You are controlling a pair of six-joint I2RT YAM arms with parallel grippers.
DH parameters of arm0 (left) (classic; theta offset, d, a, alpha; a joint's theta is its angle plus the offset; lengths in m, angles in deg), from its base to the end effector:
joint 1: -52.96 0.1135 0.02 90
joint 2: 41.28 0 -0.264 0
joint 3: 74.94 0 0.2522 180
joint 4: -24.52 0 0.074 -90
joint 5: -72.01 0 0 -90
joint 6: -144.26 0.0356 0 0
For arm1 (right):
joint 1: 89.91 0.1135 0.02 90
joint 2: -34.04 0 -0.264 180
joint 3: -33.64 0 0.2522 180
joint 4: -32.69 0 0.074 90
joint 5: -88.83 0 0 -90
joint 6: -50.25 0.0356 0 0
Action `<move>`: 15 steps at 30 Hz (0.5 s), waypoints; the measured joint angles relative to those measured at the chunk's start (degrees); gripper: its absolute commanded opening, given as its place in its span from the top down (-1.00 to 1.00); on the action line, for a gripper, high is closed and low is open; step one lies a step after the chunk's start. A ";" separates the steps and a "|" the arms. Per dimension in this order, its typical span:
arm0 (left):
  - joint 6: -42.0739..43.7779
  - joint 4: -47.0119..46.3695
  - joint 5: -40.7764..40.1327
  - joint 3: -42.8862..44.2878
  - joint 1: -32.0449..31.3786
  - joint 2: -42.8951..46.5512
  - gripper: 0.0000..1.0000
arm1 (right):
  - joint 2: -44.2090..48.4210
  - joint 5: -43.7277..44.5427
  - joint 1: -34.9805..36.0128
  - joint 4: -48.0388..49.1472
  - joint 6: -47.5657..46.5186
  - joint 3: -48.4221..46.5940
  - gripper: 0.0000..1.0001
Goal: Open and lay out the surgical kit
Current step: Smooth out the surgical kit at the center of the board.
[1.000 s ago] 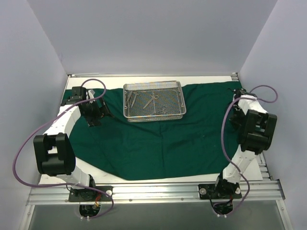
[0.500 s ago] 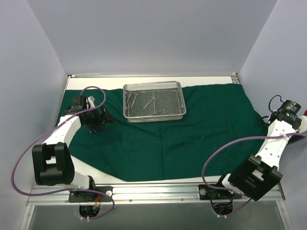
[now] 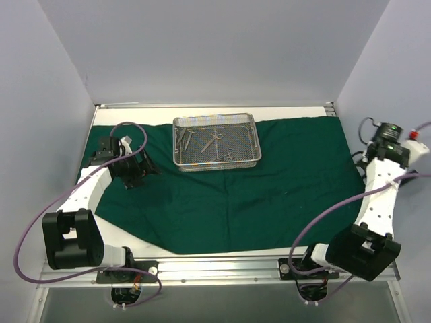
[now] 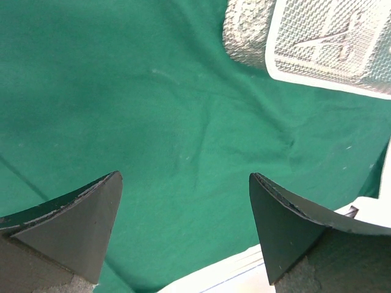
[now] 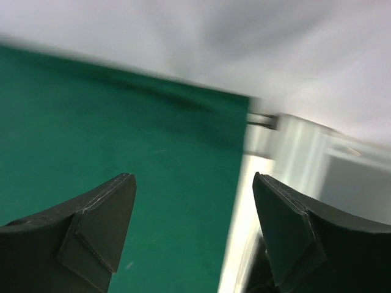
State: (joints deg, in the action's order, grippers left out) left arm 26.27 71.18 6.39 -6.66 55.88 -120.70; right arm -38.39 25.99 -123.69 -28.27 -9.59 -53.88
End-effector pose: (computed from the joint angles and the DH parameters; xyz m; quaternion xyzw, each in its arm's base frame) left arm 0.2761 -0.0006 0.2342 -0.1938 0.9208 -0.2569 0.2206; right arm 0.2049 -0.1566 0.3550 0.5518 0.7175 -0.2290 0.3581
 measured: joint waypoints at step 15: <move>0.00 21.75 -19.80 9.86 -1.01 -0.22 -0.58 | -24.35 -11.89 57.24 11.69 6.03 -4.90 -0.64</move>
State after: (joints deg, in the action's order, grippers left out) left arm 26.27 92.93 -13.41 3.20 54.87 -120.92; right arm -62.74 14.10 -66.45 -16.57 -3.56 -58.78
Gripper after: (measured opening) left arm 0.790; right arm 0.821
